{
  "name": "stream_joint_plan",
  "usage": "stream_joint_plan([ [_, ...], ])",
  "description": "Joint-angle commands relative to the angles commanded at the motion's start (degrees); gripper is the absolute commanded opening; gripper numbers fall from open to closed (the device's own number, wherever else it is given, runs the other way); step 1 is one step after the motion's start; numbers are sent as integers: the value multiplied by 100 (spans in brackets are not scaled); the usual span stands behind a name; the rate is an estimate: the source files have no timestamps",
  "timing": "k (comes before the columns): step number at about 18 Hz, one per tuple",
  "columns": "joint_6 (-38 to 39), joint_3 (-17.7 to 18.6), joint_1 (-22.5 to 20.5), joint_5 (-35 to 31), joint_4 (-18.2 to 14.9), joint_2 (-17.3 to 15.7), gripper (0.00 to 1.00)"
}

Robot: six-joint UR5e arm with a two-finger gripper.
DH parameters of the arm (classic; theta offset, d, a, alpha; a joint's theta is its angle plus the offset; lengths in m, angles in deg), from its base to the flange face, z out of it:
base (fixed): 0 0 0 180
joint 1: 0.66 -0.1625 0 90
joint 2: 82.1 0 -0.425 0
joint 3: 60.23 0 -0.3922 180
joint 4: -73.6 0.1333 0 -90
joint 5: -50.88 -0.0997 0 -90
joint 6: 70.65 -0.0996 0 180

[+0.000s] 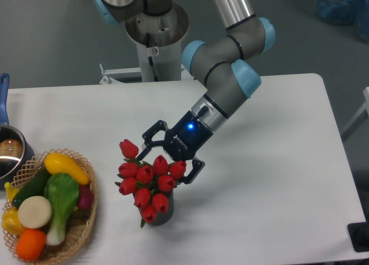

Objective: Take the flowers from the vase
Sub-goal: 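Close the gripper around the red tulip stems below the blooms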

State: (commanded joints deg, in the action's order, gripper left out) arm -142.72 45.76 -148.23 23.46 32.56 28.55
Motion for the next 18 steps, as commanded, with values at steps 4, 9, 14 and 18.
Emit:
stream_joint_plan([
  [4,-18,-79,-9,-9,0,88,100],
  [9,-211,-185,-35,-9,0,229,100],
  [14,-202,-185,-9,44,0,211,100],
  [18,-202,-176,0,70,0,211,100],
])
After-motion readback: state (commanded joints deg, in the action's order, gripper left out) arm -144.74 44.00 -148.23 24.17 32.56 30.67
